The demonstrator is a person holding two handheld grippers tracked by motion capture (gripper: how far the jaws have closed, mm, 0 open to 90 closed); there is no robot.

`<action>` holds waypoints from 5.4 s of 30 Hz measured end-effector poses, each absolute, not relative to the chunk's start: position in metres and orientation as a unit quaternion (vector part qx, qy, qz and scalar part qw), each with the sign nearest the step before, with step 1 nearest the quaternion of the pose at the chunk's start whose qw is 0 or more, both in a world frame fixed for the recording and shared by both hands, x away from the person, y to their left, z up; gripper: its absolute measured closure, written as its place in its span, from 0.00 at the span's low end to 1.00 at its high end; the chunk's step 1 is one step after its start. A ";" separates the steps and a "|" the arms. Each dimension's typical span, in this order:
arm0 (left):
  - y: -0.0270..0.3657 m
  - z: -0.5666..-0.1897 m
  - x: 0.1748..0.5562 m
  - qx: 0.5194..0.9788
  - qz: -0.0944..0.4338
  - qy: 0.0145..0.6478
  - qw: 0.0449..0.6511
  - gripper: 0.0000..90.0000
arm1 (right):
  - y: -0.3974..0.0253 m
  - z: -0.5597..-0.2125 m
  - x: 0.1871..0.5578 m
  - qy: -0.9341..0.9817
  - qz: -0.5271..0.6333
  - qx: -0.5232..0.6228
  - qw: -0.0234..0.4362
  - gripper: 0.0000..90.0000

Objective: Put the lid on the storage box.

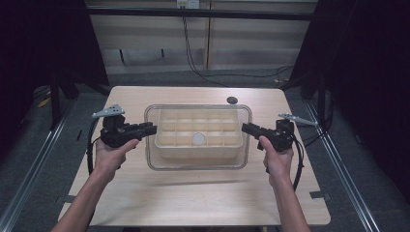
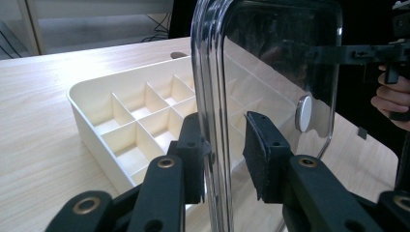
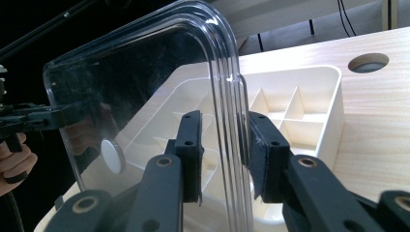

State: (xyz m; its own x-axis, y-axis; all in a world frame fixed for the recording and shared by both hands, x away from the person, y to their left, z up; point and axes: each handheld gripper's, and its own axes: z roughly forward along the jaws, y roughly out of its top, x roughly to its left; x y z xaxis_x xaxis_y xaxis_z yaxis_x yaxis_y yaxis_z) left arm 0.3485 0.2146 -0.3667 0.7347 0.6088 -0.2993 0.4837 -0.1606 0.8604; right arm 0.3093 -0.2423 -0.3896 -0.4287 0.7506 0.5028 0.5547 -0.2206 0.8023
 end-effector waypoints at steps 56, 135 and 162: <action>0.204 -0.355 0.420 0.751 0.070 0.395 0.525 0.75 | -0.243 -0.375 0.388 0.603 0.561 0.562 0.078 0.77; 0.191 -0.427 0.464 0.762 0.024 0.473 0.441 0.68 | -0.243 -0.424 0.435 0.618 0.463 0.631 0.076 0.74; 0.198 -0.438 0.463 0.762 0.003 0.484 0.431 0.61 | -0.235 -0.446 0.433 0.631 0.437 0.638 0.059 0.69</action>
